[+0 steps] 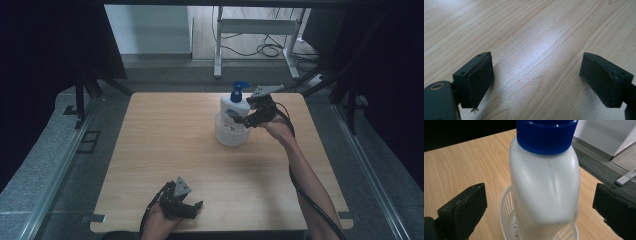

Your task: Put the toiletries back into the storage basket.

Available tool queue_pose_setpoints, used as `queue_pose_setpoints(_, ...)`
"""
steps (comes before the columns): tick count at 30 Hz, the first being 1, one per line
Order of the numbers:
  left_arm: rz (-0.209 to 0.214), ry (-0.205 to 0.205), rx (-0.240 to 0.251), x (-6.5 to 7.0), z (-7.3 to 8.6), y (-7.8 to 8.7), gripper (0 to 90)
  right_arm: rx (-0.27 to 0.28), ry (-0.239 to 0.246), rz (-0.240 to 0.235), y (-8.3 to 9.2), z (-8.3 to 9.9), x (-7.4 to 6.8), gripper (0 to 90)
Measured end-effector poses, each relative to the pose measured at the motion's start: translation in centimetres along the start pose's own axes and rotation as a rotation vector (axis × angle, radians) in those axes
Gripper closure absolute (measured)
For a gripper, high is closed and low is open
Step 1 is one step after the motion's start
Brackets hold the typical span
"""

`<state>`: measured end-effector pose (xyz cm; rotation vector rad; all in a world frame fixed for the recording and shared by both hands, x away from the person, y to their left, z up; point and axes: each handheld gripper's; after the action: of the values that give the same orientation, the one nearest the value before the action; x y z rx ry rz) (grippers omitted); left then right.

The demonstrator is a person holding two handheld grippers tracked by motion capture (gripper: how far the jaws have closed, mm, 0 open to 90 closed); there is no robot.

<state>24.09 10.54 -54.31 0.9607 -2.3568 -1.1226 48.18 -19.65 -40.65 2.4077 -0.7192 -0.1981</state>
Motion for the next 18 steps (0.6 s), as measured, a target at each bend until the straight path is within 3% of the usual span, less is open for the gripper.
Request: queue_pose_setpoints(18,0.0,0.001,0.001,0.0,0.0,0.0,11.6,0.0,-0.036,0.043,2.3,1.0,-0.9,0.0)
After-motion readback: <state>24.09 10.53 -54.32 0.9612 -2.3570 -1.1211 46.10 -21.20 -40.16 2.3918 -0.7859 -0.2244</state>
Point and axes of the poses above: each handheld gripper's, and its own axes: y roughly backward along the jaws, z roughly out of its underside, x roughly to its right, and after that the axes turned 5 degrees about -x, right-handed
